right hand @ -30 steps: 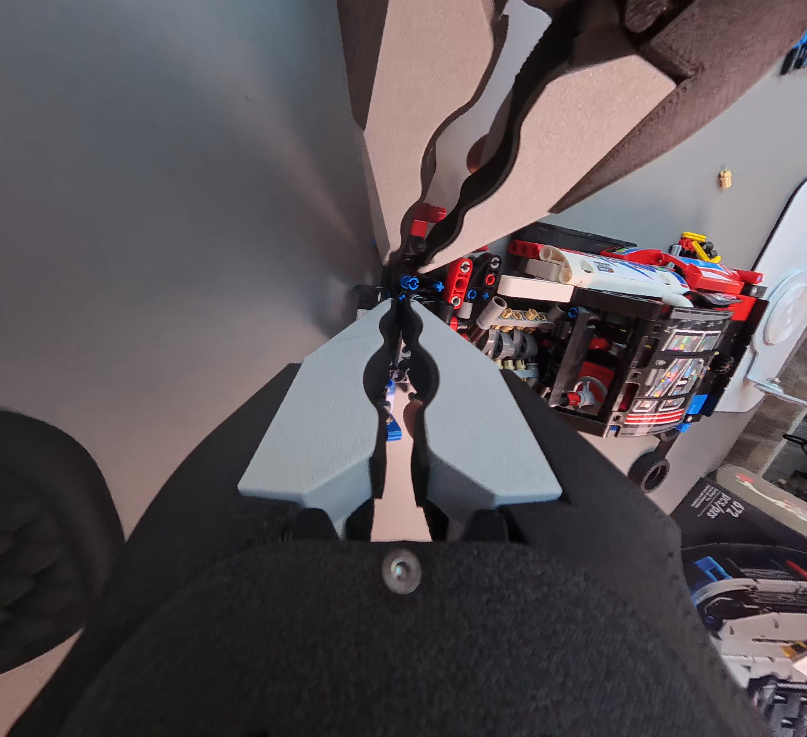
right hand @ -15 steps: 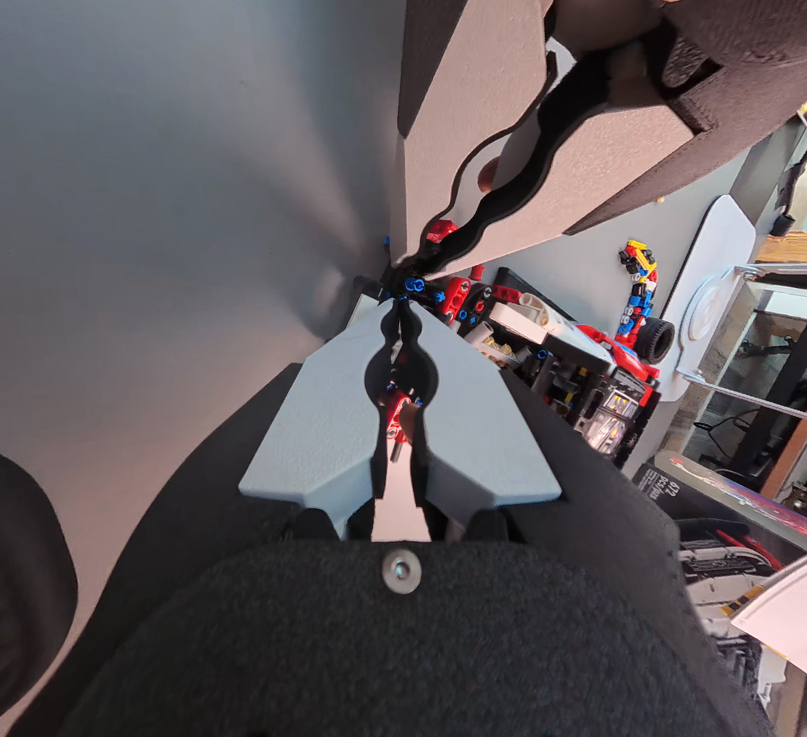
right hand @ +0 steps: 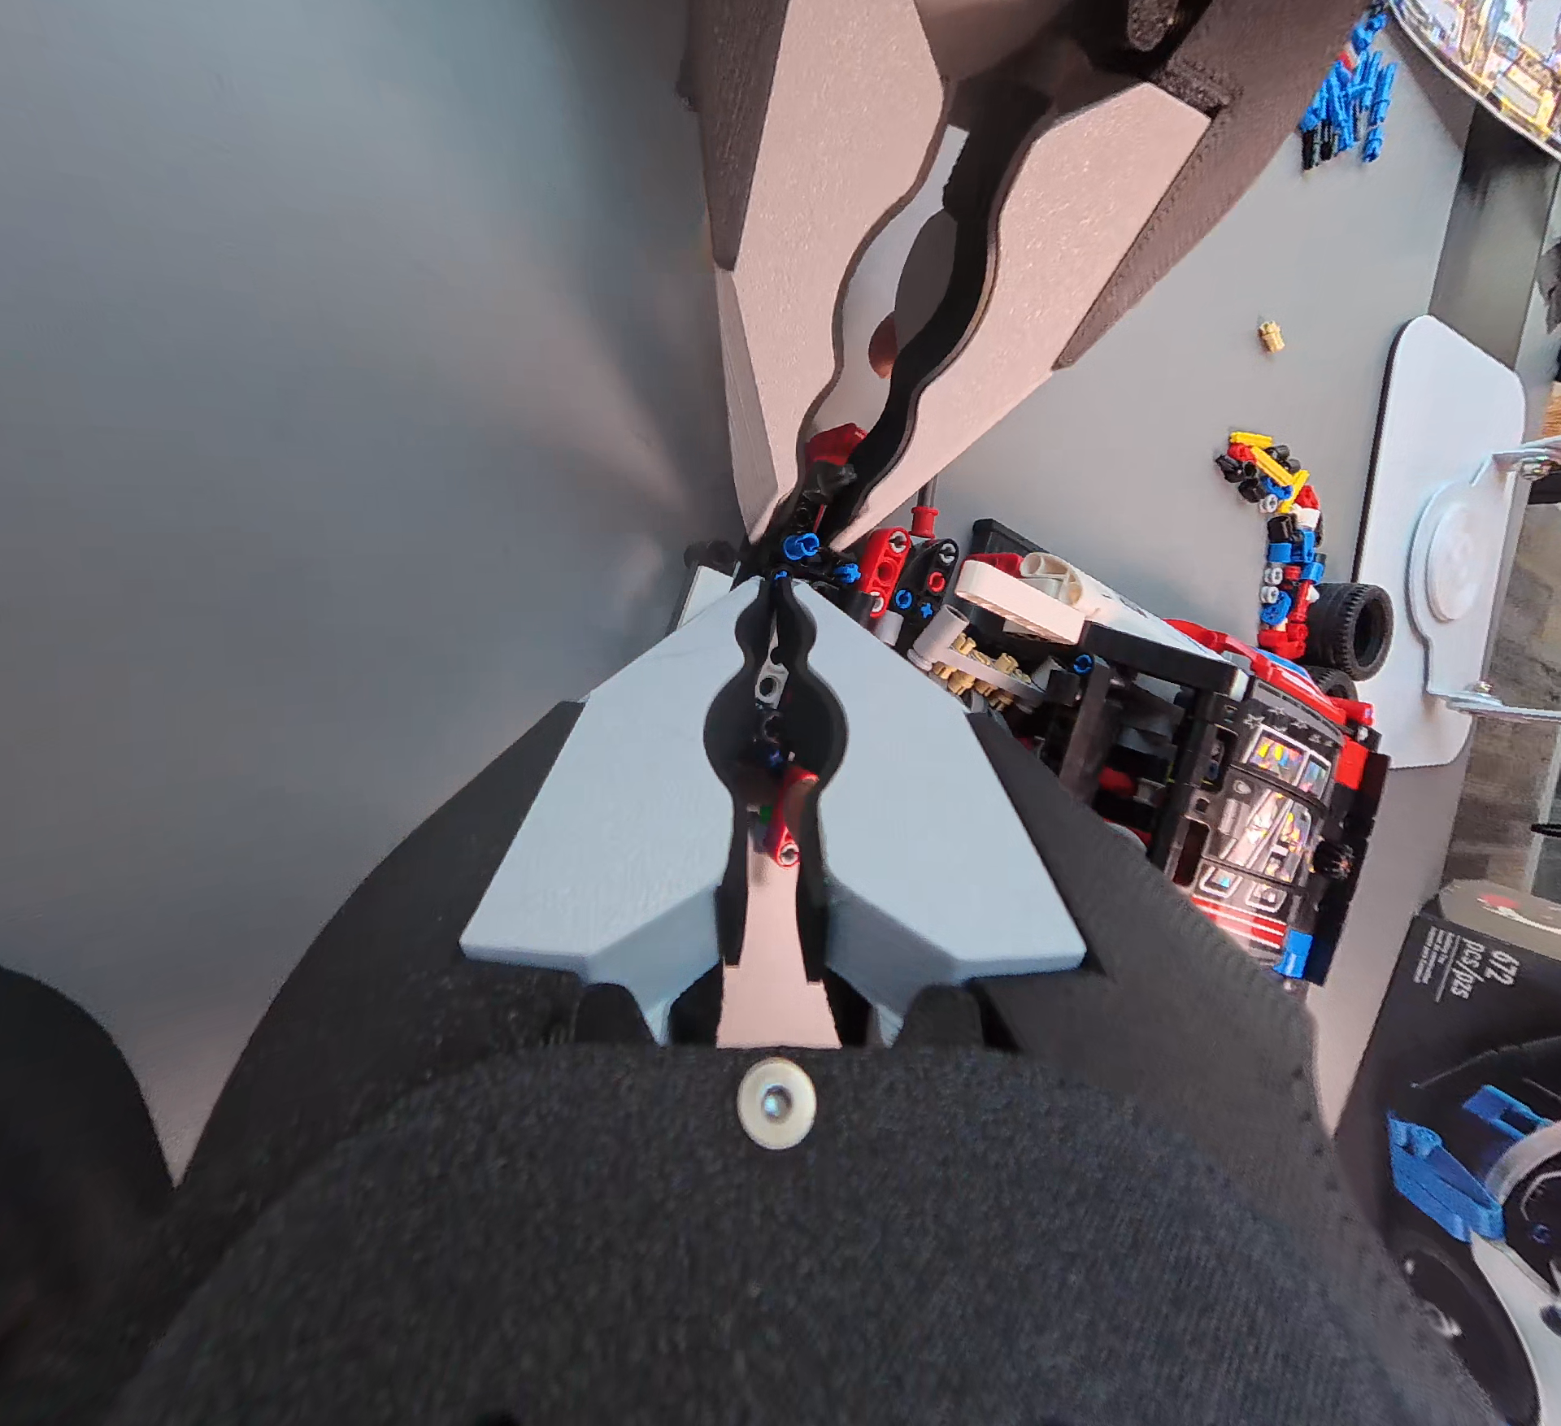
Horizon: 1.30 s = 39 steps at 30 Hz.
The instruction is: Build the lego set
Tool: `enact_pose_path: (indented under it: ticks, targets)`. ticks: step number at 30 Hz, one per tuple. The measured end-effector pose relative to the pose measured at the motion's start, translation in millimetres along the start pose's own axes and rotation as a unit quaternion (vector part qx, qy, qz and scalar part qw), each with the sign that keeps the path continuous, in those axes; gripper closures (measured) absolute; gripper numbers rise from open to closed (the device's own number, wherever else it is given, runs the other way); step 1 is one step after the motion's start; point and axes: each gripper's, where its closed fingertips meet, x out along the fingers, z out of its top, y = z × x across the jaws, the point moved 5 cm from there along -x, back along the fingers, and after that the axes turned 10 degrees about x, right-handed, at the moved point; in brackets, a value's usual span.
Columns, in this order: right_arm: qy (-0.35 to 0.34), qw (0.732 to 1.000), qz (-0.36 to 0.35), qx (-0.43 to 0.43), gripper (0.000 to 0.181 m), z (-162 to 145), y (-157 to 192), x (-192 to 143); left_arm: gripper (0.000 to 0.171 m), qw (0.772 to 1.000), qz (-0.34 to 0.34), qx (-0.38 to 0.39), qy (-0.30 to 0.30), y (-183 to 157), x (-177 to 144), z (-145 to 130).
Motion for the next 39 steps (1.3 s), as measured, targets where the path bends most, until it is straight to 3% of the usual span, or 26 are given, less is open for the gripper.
enact_pose_path:
  ticks: [8,16,21,26,33,39]
  targets:
    - [0.009,0.999,-0.014,-0.036,0.181,0.6,0.7,0.8,0.166,0.989,-0.056,0.105,0.088,2.8,1.6,5.0]
    - [0.009,0.999,-0.017,-0.027,0.181,-0.1,0.4,1.5,0.165,0.978,-0.123,0.117,0.122,10.5,3.8,8.3]
    - [0.036,0.999,0.0,0.009,0.181,-3.9,-1.3,5.6,0.158,0.986,-0.117,0.061,0.099,19.9,0.0,6.5]
    - [0.038,0.999,0.005,0.008,0.181,-0.2,-2.6,6.3,0.164,0.988,-0.078,0.096,0.092,15.2,-2.7,-1.7]
    - [-0.017,0.998,0.033,0.059,0.181,13.4,-11.7,-4.1,0.165,0.988,-0.093,0.1,0.074,16.1,-3.1,-3.6]
    - [-0.007,0.999,0.013,0.038,0.175,11.7,-10.1,-1.5,0.165,0.986,-0.106,0.11,0.069,16.7,-3.5,-0.6]
